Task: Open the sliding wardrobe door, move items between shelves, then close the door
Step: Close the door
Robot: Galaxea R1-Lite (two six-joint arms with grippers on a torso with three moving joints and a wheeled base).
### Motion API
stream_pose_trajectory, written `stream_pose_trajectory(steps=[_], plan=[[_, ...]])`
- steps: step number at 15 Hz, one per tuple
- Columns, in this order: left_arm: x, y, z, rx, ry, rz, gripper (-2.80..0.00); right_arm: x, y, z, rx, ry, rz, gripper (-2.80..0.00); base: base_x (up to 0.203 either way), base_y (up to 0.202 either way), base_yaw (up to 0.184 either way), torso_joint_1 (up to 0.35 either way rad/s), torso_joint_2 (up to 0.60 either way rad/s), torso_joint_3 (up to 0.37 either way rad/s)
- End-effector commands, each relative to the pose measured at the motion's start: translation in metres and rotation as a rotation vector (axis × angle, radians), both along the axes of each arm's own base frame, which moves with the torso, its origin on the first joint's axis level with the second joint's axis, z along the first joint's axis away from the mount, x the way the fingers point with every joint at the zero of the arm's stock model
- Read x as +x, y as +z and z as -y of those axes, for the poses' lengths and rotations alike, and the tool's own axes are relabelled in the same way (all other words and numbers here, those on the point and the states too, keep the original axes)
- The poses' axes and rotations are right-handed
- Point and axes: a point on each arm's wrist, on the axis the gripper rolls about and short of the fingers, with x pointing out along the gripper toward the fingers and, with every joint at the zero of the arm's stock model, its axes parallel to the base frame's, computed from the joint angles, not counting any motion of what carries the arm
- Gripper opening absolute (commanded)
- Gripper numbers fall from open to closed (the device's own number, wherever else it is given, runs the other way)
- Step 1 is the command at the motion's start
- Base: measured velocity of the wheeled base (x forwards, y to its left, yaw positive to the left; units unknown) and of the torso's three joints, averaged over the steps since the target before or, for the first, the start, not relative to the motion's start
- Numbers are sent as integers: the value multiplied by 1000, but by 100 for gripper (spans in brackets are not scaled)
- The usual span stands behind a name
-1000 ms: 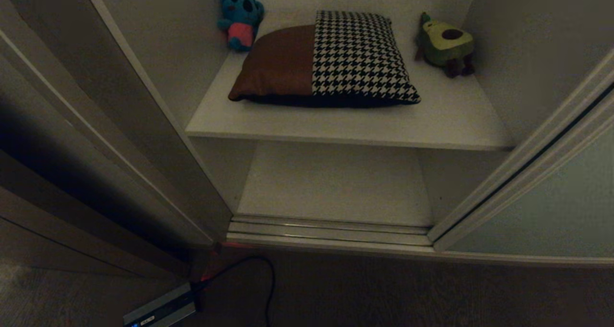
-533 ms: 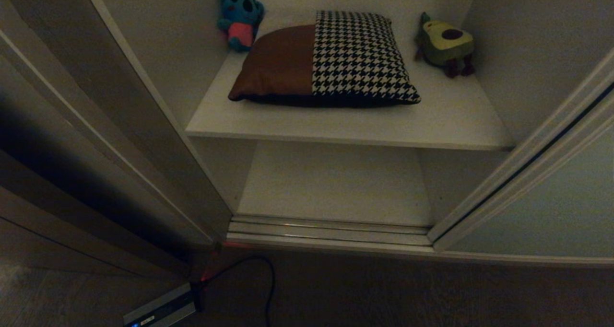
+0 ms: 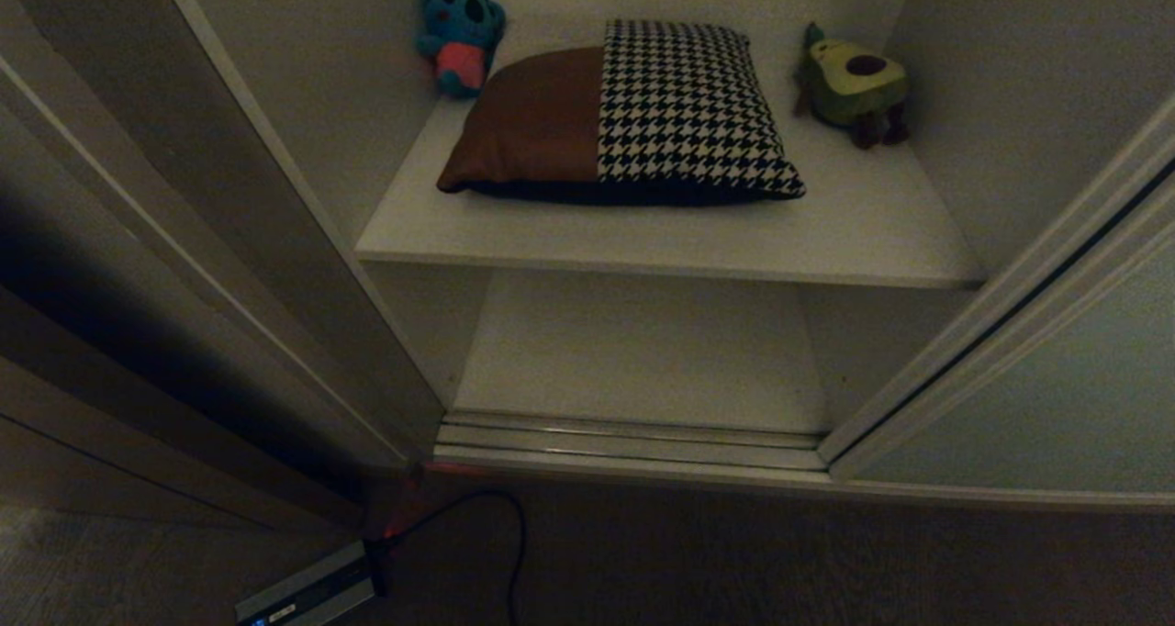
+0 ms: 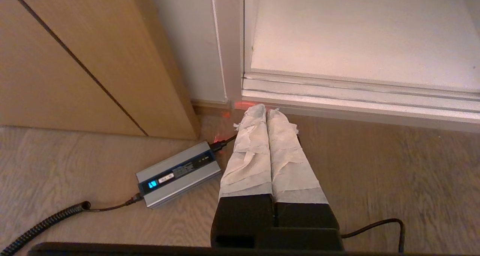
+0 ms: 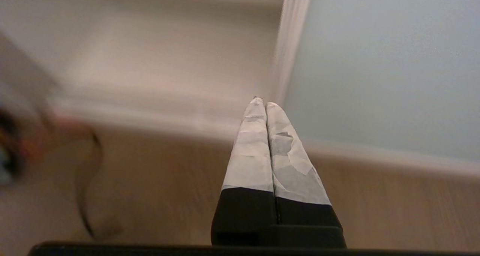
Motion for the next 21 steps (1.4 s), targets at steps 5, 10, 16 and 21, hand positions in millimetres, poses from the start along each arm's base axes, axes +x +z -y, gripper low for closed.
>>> stream_pose_trajectory(steps=[5, 10, 16, 21], plan=[[0, 0, 0, 0, 1, -2, -280, 54, 129, 4, 79, -183, -58, -280, 0, 0, 0, 0, 0, 0], [0, 0, 0, -1, 1, -2, -280, 86, 170, 9, 85, -322, -102, -280, 0, 0, 0, 0, 0, 0], [0, 0, 0, 0, 1, -2, -280, 111, 179, 27, 158, -154, -179, -280, 0, 0, 0, 0, 0, 0], [0, 0, 0, 0, 1, -2, -280, 147, 174, 58, 237, -87, -261, -280, 0, 0, 0, 0, 0, 0]])
